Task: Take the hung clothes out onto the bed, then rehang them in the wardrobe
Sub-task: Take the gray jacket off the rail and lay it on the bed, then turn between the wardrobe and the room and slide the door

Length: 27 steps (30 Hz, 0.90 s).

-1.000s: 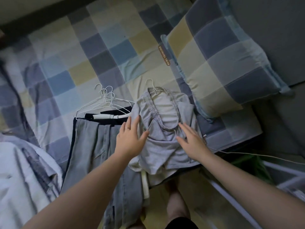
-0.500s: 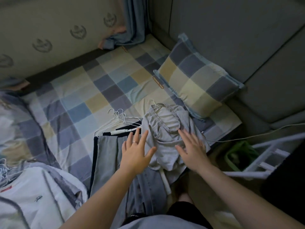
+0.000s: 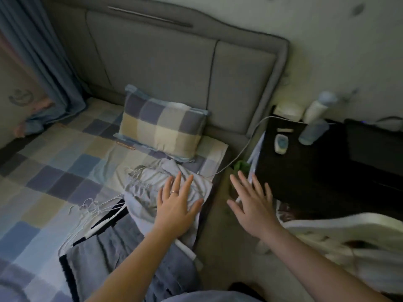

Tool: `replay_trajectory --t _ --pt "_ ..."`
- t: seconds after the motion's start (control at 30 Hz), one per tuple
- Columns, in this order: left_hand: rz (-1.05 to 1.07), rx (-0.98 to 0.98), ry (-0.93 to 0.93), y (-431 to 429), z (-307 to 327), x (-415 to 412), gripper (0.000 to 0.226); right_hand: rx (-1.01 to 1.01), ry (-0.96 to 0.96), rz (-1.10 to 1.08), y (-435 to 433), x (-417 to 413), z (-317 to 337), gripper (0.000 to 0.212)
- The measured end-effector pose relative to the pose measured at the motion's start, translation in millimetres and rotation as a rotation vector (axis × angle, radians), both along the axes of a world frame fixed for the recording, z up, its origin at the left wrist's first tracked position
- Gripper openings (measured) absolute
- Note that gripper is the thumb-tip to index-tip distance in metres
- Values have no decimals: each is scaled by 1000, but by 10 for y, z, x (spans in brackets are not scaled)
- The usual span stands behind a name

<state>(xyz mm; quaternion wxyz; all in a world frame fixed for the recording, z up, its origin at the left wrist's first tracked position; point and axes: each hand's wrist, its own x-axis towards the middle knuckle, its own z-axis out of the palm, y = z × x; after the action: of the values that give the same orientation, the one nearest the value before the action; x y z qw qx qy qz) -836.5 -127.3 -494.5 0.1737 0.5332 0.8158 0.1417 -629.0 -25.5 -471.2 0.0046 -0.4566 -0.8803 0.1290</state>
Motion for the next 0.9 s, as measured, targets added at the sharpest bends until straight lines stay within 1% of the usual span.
replay_trajectory --t 0.1,0.2,0.33,0.43,0.57,0.67,0.8,0.9 --pt "-180 57 37 385 192 496 74 74 37 -134 4 605 235 63" --pt "-346 146 38 719 446 1186 74 128 72 -293 -48 1330 475 64" --pt "-583 246 -27 1048 793 2309 74 238 74 -500 -211 2426 764 68" --pt "-760 313 -57 1178 1029 3287 79 308 78 -637 -407 3356 993 66" --pt "-1021 449 -106 1358 1331 4640 75 438 41 -815 -718 4549 1401 66" --pt "-1151 550 -175 1472 1658 5636 72 527 6 -933 -996 5309 1761 67" --pt "-1345 667 -266 1449 2204 6892 73 625 -56 -1085 -1417 6122 2286 66" --pt "-1465 761 -322 1358 2683 7700 74 703 -139 -1176 -1680 6587 2747 67"
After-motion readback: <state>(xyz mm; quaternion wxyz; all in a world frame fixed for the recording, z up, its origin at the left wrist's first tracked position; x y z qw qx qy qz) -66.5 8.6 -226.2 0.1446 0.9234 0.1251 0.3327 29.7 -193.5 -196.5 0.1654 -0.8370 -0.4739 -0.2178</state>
